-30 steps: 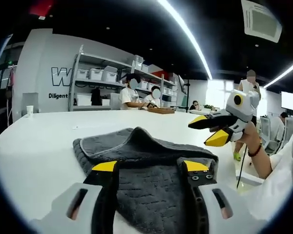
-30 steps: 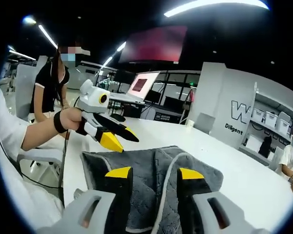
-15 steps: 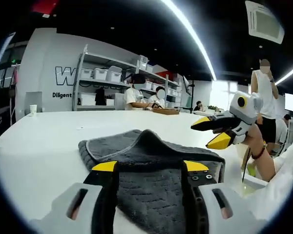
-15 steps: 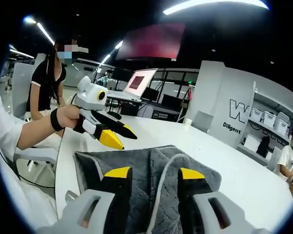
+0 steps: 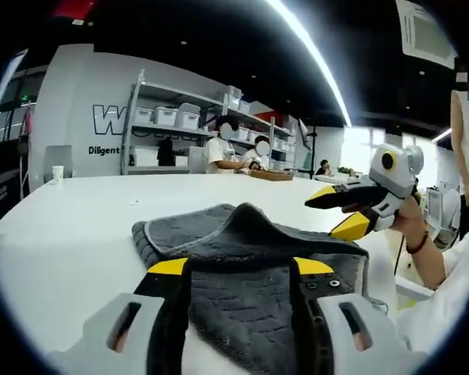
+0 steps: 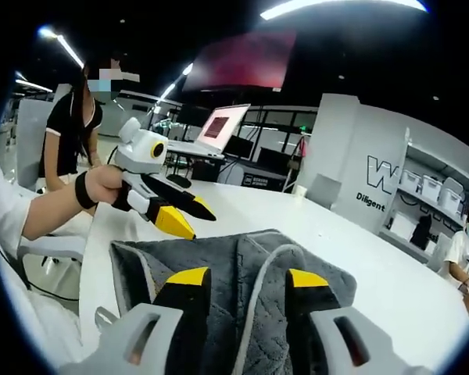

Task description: Open the folded towel by lifting each exposed corner and separating the folded layers until the towel lies flat within the target outline without major curled edges

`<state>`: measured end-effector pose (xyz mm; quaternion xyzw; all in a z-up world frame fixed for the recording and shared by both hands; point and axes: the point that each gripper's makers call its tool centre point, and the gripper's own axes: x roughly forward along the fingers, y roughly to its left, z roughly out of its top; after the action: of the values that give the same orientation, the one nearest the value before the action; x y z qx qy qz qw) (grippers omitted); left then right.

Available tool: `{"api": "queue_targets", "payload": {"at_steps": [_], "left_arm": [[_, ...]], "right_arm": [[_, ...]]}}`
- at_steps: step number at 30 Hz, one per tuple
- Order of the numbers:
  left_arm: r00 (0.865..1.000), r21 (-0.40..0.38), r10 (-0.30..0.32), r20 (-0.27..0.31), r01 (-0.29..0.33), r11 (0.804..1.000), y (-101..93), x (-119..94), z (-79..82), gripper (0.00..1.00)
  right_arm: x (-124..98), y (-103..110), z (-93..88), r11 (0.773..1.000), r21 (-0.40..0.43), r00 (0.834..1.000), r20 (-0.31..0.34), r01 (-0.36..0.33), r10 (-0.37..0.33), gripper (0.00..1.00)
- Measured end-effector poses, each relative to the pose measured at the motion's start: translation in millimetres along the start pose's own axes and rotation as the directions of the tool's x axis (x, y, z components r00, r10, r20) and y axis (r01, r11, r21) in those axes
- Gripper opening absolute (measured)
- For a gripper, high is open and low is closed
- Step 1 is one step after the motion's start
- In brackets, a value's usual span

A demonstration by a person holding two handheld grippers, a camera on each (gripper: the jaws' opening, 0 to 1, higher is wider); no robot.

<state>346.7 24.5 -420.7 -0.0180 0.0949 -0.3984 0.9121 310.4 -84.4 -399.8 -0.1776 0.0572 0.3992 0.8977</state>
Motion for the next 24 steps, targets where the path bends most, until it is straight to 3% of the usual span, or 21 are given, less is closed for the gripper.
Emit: {"api": "queue_targets", "payload": {"at_steps": [24], "left_arm": [[0.999,-0.059,0.026,-0.039,-0.029,0.998,17.9,23,-7.6,0.49]], "right_arm": [[19,-10,3.9,1.000,0.018,1.000,-0.020,0.020,-0.019,0.35]]}}
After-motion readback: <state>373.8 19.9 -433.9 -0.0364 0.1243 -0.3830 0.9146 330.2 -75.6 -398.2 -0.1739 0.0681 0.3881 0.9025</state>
